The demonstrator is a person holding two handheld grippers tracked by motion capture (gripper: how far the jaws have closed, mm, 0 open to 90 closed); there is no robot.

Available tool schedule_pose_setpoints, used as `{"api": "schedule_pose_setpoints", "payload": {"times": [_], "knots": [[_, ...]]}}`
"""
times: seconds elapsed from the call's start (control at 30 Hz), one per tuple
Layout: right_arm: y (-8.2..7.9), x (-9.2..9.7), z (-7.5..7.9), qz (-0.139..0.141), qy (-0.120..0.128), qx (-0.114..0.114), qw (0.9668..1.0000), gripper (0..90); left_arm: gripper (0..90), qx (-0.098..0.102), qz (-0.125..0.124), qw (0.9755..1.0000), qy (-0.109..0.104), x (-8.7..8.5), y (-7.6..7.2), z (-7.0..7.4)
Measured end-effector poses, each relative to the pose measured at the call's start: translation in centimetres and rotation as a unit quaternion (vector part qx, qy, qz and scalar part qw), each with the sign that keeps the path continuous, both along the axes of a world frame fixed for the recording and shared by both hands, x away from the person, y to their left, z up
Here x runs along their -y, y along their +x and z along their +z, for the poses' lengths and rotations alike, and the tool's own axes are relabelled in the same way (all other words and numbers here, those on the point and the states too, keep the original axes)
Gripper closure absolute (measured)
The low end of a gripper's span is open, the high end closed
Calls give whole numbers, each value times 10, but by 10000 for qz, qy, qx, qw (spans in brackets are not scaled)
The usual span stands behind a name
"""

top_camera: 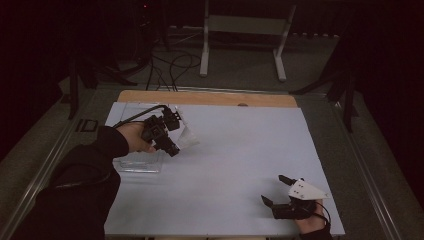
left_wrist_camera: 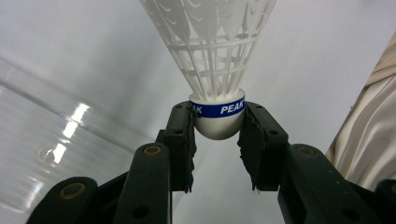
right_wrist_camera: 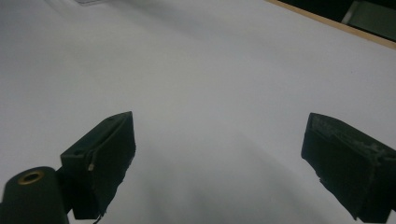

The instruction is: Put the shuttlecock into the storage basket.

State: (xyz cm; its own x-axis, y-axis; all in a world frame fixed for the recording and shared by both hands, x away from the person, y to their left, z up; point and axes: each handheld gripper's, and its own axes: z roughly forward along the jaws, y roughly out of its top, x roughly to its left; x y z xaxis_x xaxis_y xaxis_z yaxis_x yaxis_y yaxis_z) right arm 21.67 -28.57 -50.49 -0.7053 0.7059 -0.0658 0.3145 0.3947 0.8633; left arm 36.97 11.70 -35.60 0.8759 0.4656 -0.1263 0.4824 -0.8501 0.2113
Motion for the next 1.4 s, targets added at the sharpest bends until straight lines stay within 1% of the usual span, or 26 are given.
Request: {"api": "schedule_pose_setpoints", "payload": {"times": [0.27,0.37,0.6,0.7,0.73,0.83,0.9,1.1,1.13,1.4], "knots": [[0,0,0,-10,-1,-6,10000,99,664,75,229,9997,-10,-23,2,9],[0,0,0,-12,3,-11,10000,99,664,108,338,9994,8,-33,3,13],[0,-1,0,7,-15,-3,10000,99,664,144,596,9981,-54,-52,3,20],[0,-1,0,7,-15,-5,10000,99,664,161,657,9977,-68,-59,3,22],[0,-1,0,1,-11,-8,10000,99,664,201,643,9977,-59,-62,4,23],[0,-1,0,3,-14,-7,10000,99,664,182,747,9970,-82,-67,3,23],[0,-1,0,3,-18,-12,10000,99,664,189,765,9969,-47,-71,3,23],[0,-2,0,15,-11,-5,10000,99,664,192,881,9959,-73,-82,2,23],[0,-2,0,12,-9,-4,10000,99,664,201,899,9957,-43,-84,2,23],[0,-2,-1,10,-1,-20,10000,99,664,200,1108,9936,-5,-100,0,22]]}}
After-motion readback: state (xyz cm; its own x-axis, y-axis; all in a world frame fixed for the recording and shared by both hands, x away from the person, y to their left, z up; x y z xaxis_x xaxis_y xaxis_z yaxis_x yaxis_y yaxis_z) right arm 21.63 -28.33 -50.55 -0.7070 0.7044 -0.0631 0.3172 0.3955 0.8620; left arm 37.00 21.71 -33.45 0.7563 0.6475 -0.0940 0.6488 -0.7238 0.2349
